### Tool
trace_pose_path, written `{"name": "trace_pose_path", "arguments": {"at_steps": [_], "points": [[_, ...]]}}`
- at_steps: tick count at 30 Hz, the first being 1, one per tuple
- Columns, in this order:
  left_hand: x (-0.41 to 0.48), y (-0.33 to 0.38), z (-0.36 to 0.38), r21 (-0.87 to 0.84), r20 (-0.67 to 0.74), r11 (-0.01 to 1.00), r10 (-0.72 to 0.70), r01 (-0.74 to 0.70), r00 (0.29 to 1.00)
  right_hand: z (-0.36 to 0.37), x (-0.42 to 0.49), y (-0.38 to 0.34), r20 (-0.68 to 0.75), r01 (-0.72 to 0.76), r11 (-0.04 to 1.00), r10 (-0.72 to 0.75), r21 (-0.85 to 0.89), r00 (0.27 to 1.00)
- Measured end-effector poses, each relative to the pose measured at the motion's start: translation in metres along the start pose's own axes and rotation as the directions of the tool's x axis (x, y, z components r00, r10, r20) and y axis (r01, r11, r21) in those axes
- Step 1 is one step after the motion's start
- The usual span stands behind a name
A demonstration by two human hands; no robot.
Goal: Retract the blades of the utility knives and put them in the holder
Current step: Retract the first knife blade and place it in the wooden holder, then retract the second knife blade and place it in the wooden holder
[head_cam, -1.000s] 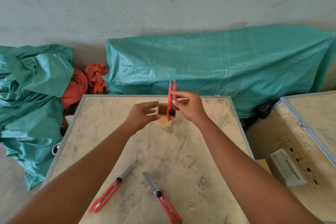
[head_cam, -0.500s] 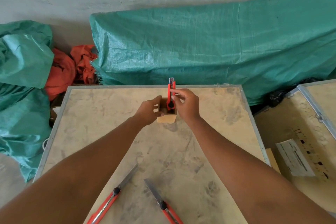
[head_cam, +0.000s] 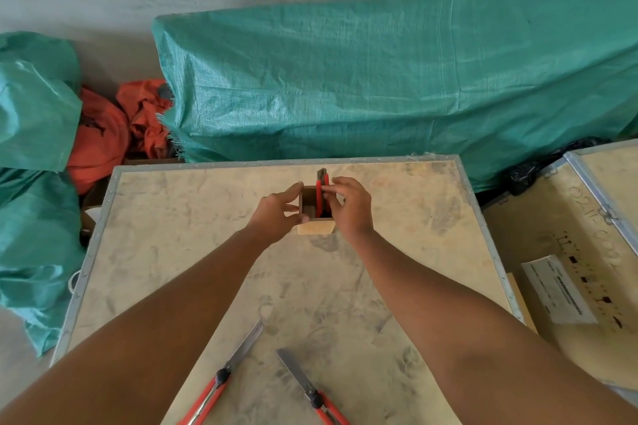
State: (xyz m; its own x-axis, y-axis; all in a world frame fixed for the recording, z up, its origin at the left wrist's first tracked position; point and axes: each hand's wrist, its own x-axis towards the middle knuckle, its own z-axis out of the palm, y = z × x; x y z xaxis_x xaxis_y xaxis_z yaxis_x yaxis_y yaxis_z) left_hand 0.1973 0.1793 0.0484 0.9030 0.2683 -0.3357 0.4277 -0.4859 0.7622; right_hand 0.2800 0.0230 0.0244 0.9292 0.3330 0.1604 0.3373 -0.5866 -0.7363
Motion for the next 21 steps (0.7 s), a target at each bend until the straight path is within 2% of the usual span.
{"name": "trace_pose_path", "arguments": {"at_steps": [5, 10, 14, 18, 21], "points": [[-0.001, -0.001, 0.001, -0.007, -0.001, 1.0, -0.003, 0.003, 1.0, 0.002, -0.005, 0.002, -0.048, -0.05, 0.997, 0.053, 0.064, 0.997], [-0.003, 0.0, 0.001, -0.013, -0.012, 1.0, -0.011, 0.011, 1.0, -0.003, -0.014, -0.001, -0.015, -0.099, 0.988, 0.101, 0.122, 0.995], [-0.016, 0.005, 0.0, 0.02, -0.077, 1.0, 0.008, -0.007, 0.997, -0.017, -0.031, -0.005, -0.044, -0.122, 0.972, 0.134, 0.201, 0.99], [-0.043, 0.013, -0.004, -0.034, -0.123, 0.999, 0.023, -0.027, 0.992, -0.033, -0.06, -0.016, -0.045, -0.097, 0.98, 0.106, 0.175, 0.993], [-0.076, 0.012, -0.001, -0.064, -0.128, 0.997, 0.034, -0.043, 0.991, -0.042, -0.09, -0.025, 0.01, -0.129, 0.976, 0.129, 0.174, 0.992]]}}
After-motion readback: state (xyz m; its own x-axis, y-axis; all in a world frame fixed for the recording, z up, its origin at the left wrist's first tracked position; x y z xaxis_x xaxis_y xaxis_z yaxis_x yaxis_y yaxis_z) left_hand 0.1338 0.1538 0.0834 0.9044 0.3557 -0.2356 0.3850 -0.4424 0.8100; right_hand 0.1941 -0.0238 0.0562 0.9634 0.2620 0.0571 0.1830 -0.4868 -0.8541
